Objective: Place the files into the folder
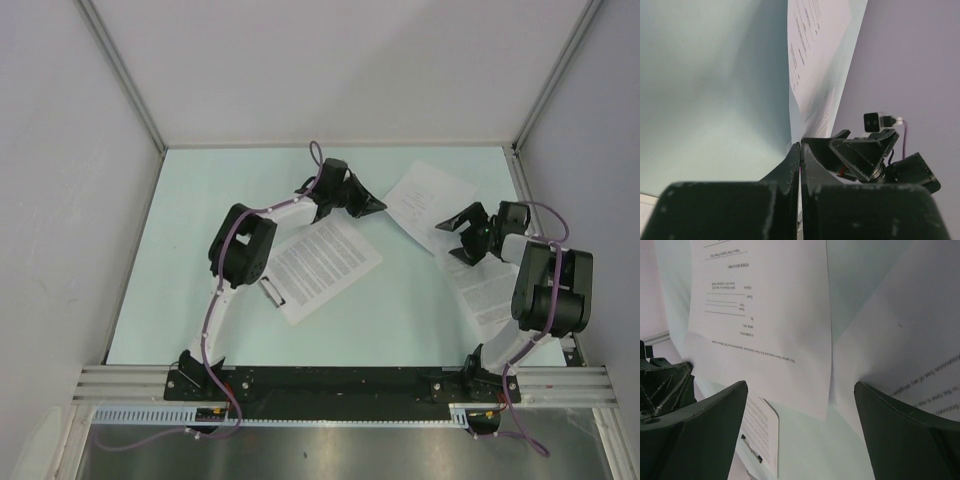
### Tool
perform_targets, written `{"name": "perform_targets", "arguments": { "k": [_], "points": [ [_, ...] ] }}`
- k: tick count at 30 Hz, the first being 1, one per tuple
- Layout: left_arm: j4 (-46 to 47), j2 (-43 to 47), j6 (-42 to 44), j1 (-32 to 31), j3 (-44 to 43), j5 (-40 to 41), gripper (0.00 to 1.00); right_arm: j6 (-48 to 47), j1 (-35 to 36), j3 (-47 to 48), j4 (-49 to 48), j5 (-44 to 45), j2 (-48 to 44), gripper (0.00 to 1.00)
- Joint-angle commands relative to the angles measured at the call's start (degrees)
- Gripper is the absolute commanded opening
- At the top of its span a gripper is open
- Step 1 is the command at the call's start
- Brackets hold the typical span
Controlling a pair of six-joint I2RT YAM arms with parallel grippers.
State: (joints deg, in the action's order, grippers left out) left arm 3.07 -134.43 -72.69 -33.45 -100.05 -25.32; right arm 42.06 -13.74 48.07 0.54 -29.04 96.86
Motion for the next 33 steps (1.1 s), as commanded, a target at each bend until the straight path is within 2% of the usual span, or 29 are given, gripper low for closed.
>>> {"name": "perform_targets", "arguments": {
  "k": [1,4,10,16,20,25,30,33],
  "points": [
    [1.0,5.2,-2.2,0.2,0.4,-3.2,0.0,6.9,0.1,-5.0,-5.6,-2.2,-5.7,0.92],
    [2.3,5.8,-3.8,0.3,1.4,-4.0,0.0,10.3,0.7,-7.8,-8.3,-4.0,-6.2,0.84],
    [3.5,8.1,-5.2,0.4,3.1,-5.3,0.0,14.9,1.9,-12.0,-16.3,-3.7,-6.9,0.82],
    [4.5,10.9,-5.0,1.5,6.9,-7.3,0.0,15.3,0.1,-13.1,-22.7,-5.0,-5.0,0.79],
    [5.5,12.3,-5.3,2.1,9.4,-8.4,0.0,17.1,-0.8,-13.9,-28.9,-7.6,-2.0,0.69],
    [7.8,12.8,-6.4,2.2,11.8,-9.9,0.0,20.6,0.0,-14.2,-37.6,-10.2,3.4,0.66],
    [7.6,13.3,-5.5,2.3,12.7,-10.9,0.0,18.3,0.2,-14.7,-37.5,-6.8,3.3,0.65],
    [7.4,13.7,-4.5,2.9,13.7,-11.9,0.0,17.8,0.0,-14.6,-38.1,-6.0,3.7,0.56]
  ]
}}
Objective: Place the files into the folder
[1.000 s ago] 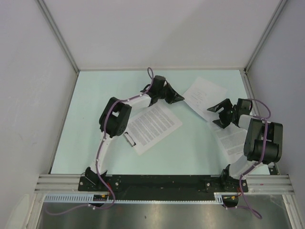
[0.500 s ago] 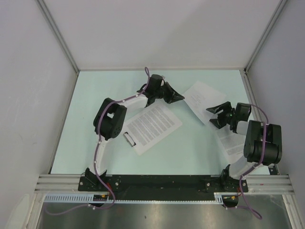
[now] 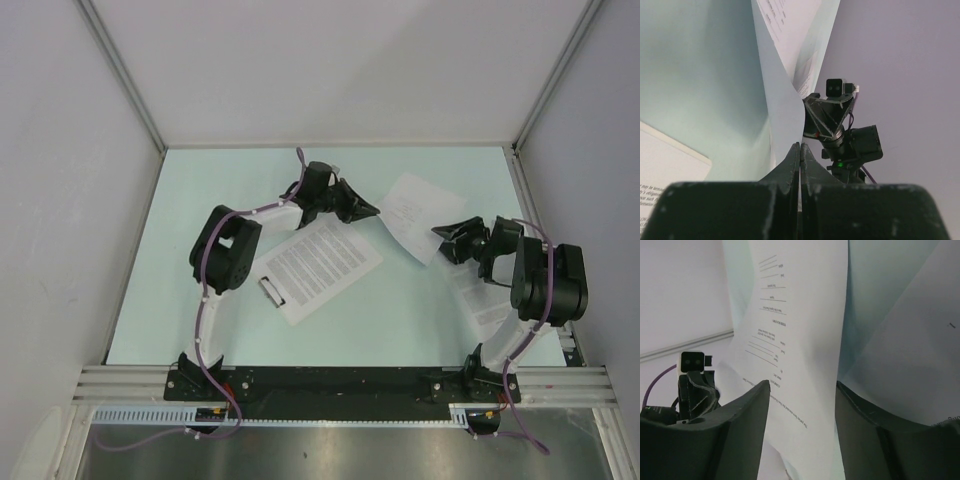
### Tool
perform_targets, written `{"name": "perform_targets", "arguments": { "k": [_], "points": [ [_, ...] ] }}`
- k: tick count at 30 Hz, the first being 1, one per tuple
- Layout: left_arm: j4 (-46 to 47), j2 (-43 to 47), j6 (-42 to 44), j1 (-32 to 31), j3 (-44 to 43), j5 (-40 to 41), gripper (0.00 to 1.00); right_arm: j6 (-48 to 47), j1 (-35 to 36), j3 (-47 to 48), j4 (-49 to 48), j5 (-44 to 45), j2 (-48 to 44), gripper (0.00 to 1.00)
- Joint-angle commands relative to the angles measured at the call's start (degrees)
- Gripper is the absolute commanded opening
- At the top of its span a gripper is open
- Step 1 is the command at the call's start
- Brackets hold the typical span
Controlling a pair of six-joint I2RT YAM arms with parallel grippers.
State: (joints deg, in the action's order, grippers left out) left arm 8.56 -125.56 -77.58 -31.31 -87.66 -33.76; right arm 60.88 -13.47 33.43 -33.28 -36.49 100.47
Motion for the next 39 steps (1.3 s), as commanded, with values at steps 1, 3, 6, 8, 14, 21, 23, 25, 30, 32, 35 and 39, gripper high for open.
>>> {"name": "perform_targets", "arguments": {
  "k": [1,3,6,8,14,21,23,25,30,32,35,39],
  "points": [
    [1.5,4.8,0.8,0.9,1.4,-3.7,0.0,-0.7,-0.2,0.1,-5.9,0.9,1.1,0.52],
    [0.3,4.8,2.4,1.3,1.4,-4.5,0.0,0.0,0.0,0.1,-9.0,0.3,2.7,0.42],
    [-0.6,5.0,3.8,1.7,1.5,-5.3,0.0,1.3,0.5,0.0,-13.9,-1.4,6.2,0.38],
    [-0.7,4.8,4.2,1.9,1.4,-6.4,0.0,2.2,0.9,0.0,-15.8,-2.1,8.2,0.39],
    [-2.0,5.1,6.4,2.5,1.6,-6.9,0.0,2.0,1.2,0.0,-17.7,-2.3,9.0,0.15],
    [-8.6,3.9,12.7,4.4,-1.5,-5.5,0.03,2.0,2.3,-1.3,-15.4,-2.9,5.4,0.0],
    [-15.5,3.1,18.1,5.1,-5.2,-3.0,0.23,3.7,2.7,-2.6,-19.0,-2.4,4.6,0.0],
    [-24.7,2.3,26.7,5.6,-8.8,0.3,0.35,7.7,3.8,-5.1,-22.3,-0.5,3.4,0.0],
    [-40.5,11.4,41.5,5.6,-10.7,20.6,0.7,14.6,9.4,-7.7,-30.9,9.1,-0.4,0.0],
    [-45.1,17.4,42.9,5.6,-4.3,28.3,0.83,17.0,12.6,-7.9,-32.0,12.3,-2.2,0.0],
    [-46.9,30.8,41.3,5.6,8.4,39.4,0.97,19.6,17.4,-9.3,-33.1,19.6,-4.0,0.0],
    [-45.3,44.0,34.7,5.8,24.1,40.7,0.99,19.6,24.9,-11.5,-37.3,31.6,-4.7,0.0]
  ]
}}
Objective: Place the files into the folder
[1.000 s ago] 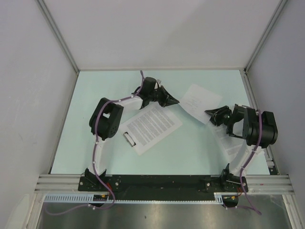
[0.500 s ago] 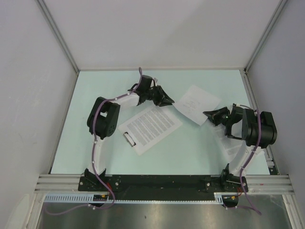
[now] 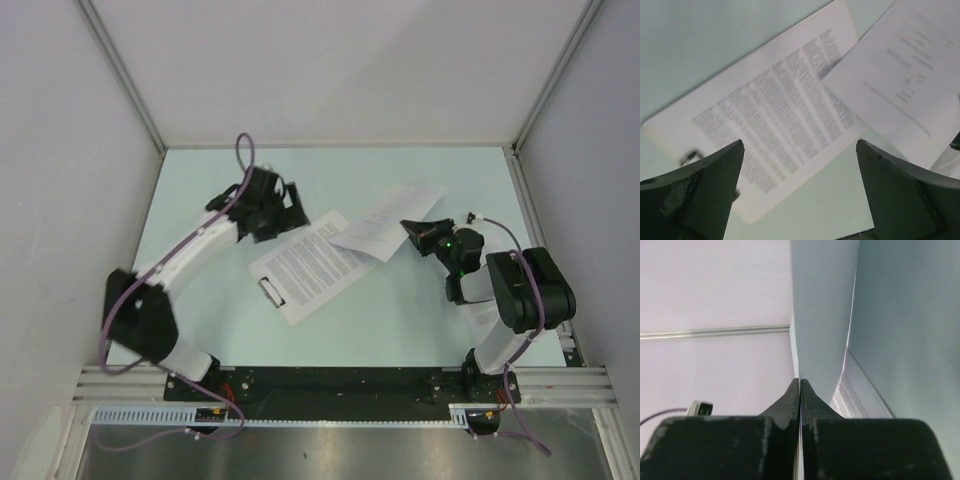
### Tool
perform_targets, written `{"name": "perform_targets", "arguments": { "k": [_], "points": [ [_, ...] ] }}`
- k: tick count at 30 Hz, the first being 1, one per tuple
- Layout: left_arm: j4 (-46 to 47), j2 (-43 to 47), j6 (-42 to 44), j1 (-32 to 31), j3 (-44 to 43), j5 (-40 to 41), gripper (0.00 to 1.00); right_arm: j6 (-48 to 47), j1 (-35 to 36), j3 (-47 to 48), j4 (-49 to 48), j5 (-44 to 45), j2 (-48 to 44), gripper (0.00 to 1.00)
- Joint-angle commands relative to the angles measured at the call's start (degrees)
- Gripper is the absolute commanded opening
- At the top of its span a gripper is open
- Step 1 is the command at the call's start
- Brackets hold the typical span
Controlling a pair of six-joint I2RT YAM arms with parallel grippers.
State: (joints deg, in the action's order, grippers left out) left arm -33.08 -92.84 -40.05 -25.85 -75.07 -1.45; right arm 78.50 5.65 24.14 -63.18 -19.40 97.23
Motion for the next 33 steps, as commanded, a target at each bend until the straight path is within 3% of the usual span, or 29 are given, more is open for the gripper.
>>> {"name": "perform_targets", "arguments": {
  "k": [1,5,10,13,17,19,22,29,33],
  "points": [
    [-3.2,12.9,-4.1,0.4,14.0,7.3,1.0,0.9,7.3,-2.3,-8.5,16.4,-1.2,0.0],
    [0.1,18.3,-10.2,1.0,25.6,5.0,0.99,-6.4,15.7,-2.3,-15.1,23.1,2.3,0.0],
    [2.6,17.4,-15.4,1.5,29.2,2.8,0.98,-9.2,20.6,-3.3,-16.2,26.2,4.4,0.0],
    [2.9,17.3,-17.5,1.8,29.8,3.7,0.98,-11.9,23.3,-5.1,-12.6,28.5,2.1,0.0],
    [5.4,16.1,-19.4,2.7,32.0,2.1,0.95,-14.2,23.8,-4.6,5.8,28.5,-4.0,0.0],
    [6.0,14.3,-20.1,3.3,32.5,0.0,0.91,-16.2,24.7,-2.4,16.3,28.1,-7.2,0.06],
    [7.1,13.8,-21.7,4.0,33.8,-0.6,0.85,-17.3,26.2,-2.0,23.2,28.4,-11.1,0.12],
    [8.7,15.4,-23.9,4.0,36.0,0.0,0.79,-16.4,26.7,-0.8,25.6,23.5,-9.8,0.25],
    [8.8,15.6,-23.9,4.0,36.9,0.2,0.79,-15.0,26.7,-0.6,26.0,21.2,-8.3,0.21]
  ]
}}
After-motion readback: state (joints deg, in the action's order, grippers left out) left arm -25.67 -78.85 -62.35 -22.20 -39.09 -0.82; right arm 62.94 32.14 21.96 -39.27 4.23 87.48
